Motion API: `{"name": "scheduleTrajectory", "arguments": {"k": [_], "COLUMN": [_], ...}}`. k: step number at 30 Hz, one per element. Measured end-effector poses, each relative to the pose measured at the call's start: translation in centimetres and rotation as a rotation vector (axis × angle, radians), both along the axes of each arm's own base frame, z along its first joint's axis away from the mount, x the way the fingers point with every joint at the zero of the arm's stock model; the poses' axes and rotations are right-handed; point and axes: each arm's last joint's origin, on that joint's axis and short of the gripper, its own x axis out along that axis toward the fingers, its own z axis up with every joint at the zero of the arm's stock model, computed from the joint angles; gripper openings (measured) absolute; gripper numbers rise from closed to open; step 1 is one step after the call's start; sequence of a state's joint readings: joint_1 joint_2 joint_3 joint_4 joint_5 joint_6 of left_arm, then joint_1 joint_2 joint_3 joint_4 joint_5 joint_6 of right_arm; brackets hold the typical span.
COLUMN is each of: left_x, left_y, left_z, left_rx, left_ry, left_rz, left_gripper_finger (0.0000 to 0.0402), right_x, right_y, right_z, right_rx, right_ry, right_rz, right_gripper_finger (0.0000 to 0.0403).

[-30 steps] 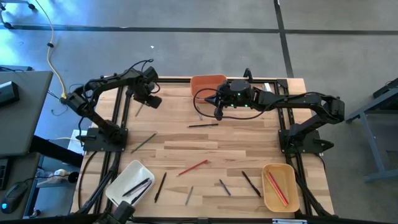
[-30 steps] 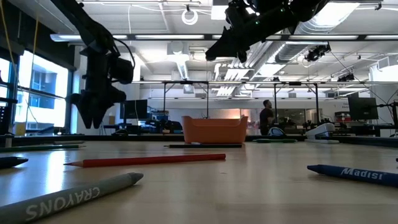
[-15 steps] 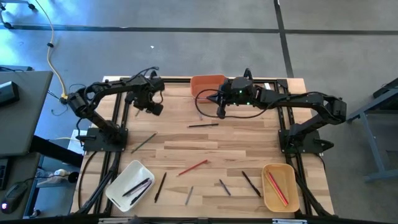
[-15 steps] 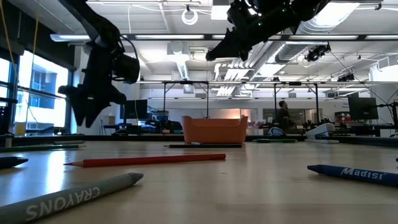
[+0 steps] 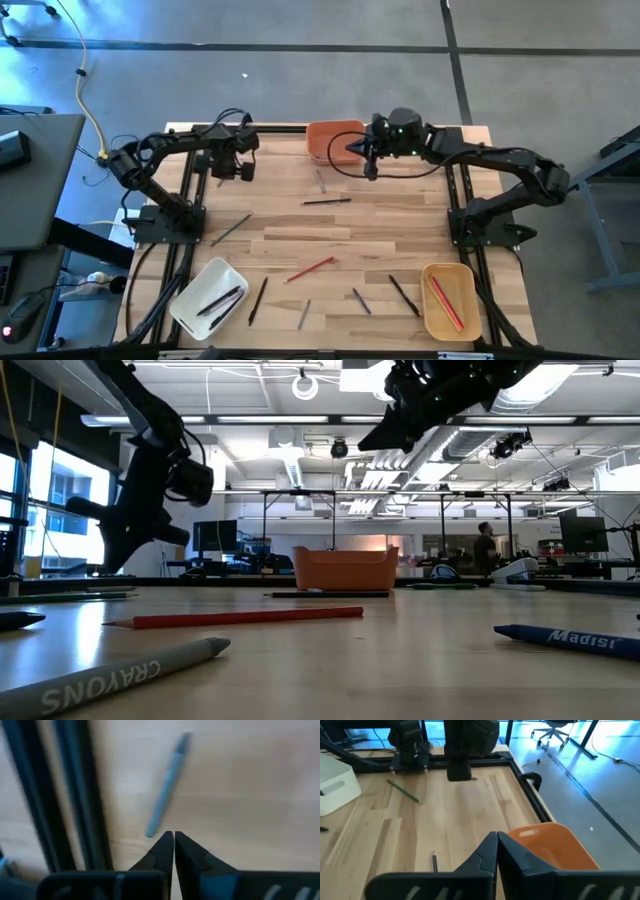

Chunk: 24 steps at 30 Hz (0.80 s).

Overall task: Sort crayons/erasers/pens/pencils in bins
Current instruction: Put the gray crayon into the orange bin

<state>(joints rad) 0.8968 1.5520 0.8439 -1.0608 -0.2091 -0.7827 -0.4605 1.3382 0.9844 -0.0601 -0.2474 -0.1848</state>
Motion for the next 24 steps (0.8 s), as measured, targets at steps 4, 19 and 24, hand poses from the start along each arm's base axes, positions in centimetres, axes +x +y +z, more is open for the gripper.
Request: {"name": "scheduleTrajectory", "arguments": {"k": [4,19,24], "left_x": [0.0,-0.6,-0.3], "left_y": [0.1,2.1,2.2], "left_z": [0.0,-3.4,-4.0], "left_rx": [0.095,0.015,-0.007], "left_ry": [0.087,0.166,0.165], "left_rz": [0.027,0.011,-0.028], "left_gripper_finger": [0.0011,0.0012,0.0012], "right_x": [-0.3,-0.3,-0.4], "right_y": [-0.2,-0.2,-0.2], "right_z": [0.1,0.1,0.1], "right_rx": [0.001,-0.027,-0.026], "right_ry": [0.003,0.003,0.003], "right_rz": [0.009,0.051,0.05], "right_gripper_finger": [0.0002,0.0002,0.0002]}}
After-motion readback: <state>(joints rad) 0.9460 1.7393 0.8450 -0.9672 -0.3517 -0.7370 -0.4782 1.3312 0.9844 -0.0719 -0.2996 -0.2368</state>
